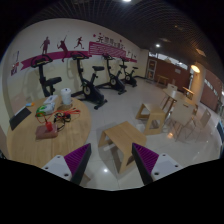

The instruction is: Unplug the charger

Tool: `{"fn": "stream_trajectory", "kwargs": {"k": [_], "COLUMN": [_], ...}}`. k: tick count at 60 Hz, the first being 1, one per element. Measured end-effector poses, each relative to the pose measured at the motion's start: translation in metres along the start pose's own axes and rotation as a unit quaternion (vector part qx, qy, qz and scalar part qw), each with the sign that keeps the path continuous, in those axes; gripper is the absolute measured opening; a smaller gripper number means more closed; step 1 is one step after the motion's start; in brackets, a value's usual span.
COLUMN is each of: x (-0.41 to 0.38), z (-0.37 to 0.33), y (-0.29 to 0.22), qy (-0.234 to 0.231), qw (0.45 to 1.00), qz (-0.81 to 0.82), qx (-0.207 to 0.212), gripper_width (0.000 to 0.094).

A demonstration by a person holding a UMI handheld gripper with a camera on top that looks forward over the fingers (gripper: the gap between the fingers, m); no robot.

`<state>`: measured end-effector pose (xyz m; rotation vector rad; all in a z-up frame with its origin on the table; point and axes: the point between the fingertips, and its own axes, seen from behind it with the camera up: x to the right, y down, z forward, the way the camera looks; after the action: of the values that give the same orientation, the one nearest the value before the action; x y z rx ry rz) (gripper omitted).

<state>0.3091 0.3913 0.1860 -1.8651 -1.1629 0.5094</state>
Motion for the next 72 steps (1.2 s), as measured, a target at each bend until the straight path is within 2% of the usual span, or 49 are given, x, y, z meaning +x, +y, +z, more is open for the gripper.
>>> {"fn": "stream_trajectory", "kwargs": {"k": [14, 30, 40, 50, 60, 66, 69, 72], "x": [-0.063, -0.218, -0.284, -0.332, -0.365, -0.379, -0.385, -0.39], "z": [0.017, 0.06, 0.094, 0.135, 0.183, 0.209, 0.22, 0.228], "y": [-0.013, -0.009, 0.004, 0.001, -0.013, -0.014, -0.012, -0.01], "qy": [-0.071, -0.166, -0.201, -0.219, -0.212, -0.207, -0.206, -0.209], "qw": [0.997, 0.983, 0.975, 0.972, 0.973, 0.974, 0.974, 0.975], "qz": [-0.037, -0.079, -0.088, -0.076, -0.069, -0.071, -0.069, -0.064], "qx": [0.01, 0.023, 0.019, 0.034, 0.059, 0.06, 0.056, 0.052], "gripper_width": [0.0856, 0.0854, 0.0855, 0.0855, 0.0859, 0.0843, 0.081, 0.0543]}}
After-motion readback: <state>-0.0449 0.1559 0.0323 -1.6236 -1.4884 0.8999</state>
